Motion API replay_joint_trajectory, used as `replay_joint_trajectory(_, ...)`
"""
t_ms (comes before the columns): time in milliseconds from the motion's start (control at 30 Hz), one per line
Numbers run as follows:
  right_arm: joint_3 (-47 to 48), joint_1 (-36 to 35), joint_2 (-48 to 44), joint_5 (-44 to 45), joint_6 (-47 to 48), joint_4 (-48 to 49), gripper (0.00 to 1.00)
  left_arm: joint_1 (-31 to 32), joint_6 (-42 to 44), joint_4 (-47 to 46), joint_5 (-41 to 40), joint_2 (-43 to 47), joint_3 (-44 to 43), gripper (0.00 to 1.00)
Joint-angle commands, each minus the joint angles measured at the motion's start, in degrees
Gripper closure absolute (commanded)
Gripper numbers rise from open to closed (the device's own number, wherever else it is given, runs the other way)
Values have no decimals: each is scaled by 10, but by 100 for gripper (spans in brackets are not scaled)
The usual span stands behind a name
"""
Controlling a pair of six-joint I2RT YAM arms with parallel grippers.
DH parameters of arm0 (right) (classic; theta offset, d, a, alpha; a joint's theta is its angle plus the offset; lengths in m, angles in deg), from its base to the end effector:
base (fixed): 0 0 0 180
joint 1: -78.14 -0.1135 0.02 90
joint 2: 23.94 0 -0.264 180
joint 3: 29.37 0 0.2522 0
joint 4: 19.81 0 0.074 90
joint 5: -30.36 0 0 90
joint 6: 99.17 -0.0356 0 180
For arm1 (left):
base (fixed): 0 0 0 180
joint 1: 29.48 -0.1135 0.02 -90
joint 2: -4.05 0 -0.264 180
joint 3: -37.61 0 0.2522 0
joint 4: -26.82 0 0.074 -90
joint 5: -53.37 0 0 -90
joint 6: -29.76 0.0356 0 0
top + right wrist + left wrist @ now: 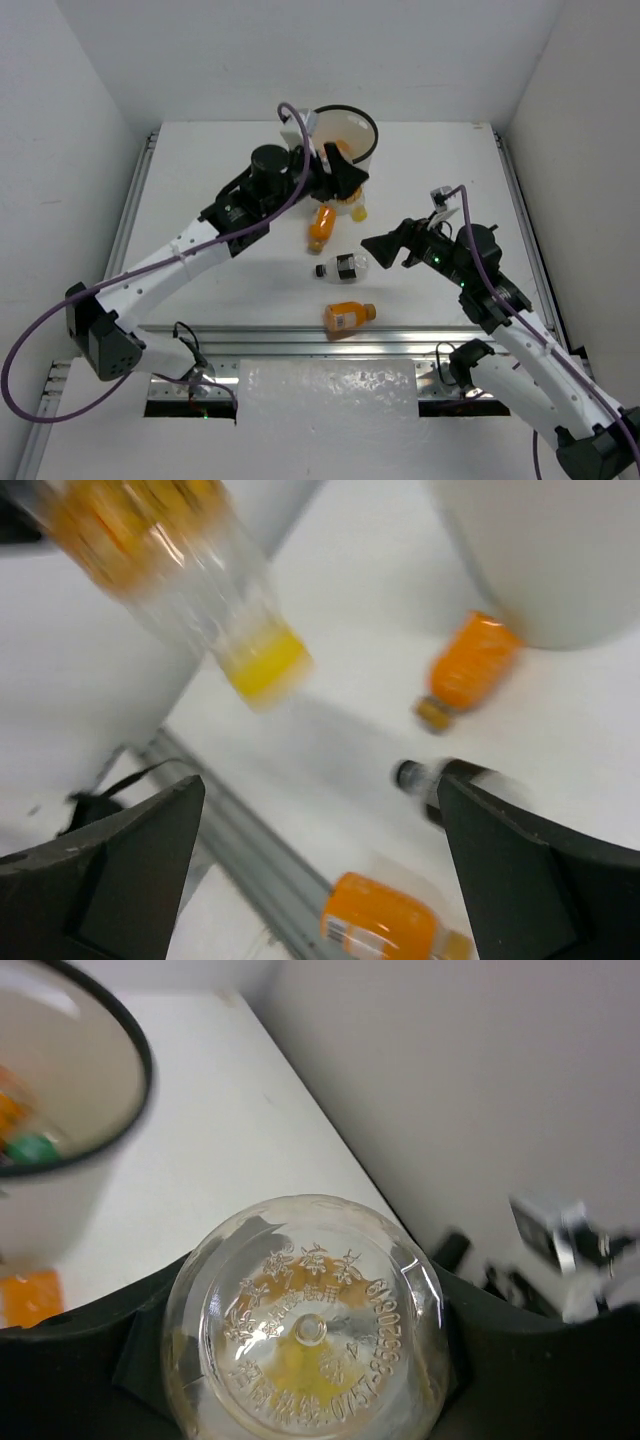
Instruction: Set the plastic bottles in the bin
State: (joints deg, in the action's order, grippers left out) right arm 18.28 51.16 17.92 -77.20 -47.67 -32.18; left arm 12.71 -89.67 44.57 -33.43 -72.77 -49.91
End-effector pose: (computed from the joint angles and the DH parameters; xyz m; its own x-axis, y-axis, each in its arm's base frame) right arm 0.1569 0.0919 0.3027 -0.5155 0.4036 -0.7559 -0.4840 0.5909 0.6455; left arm 0.2330 -0.2139 0.4039 -0.4288 -0.2734 -0.8610 0.5751 0.6524 -0.4936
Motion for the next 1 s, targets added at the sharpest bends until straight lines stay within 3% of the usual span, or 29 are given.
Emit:
replay_joint_trajectory(0, 22, 0, -35, 187, 14, -160, 1, -24, 55, 63, -157, -53, -138, 100)
replay_joint_trajectory(167, 0, 0, -49, 206, 11, -198, 1, -93, 74, 122, -180, -197, -291, 99)
replay_joint_trajectory(233, -10, 0, -54, 211, 4, -207, 1, -112, 86, 147, -174, -245, -368, 92)
replay_joint_trajectory(333, -36, 0, -65, 201, -5, -192, 1, -125, 103, 181, -143, -341, -481, 55)
replay_joint_trajectory(367, -44, 0, -68, 193, -9, -180, 1, -127, 104, 191, -135, -384, -510, 26)
replay_joint_trajectory(400, -61, 0, -67, 162, -6, -153, 1, -129, 112, 216, -131, -405, -569, 19)
replay_joint_trajectory(433, -69, -1, -64, 140, -8, -143, 1, -130, 114, 231, -130, -422, -599, 5)
replay_joint_trajectory(500, -91, -3, -54, 72, -24, -97, 1, -129, 112, 248, -114, -443, -647, 0)
replay_joint_trajectory(600, -76, -21, -14, 60, -13, -105, 1, -127, 104, 216, -101, -383, -591, 0)
replay_joint_trajectory(733, -22, -66, 48, 40, 114, -141, 1, -111, 89, 257, -150, -280, -514, 0)
replay_joint_trajectory(800, 26, -90, 102, -12, 219, -203, 1, -107, 63, 291, -173, -202, -427, 0)
replay_joint_trajectory(833, 40, -117, 133, -22, 290, -241, 1, -105, 54, 288, -190, -129, -326, 0)
replay_joint_trajectory(967, 45, -188, 166, 6, 410, -257, 1, -105, 25, 229, -187, 60, -89, 0)
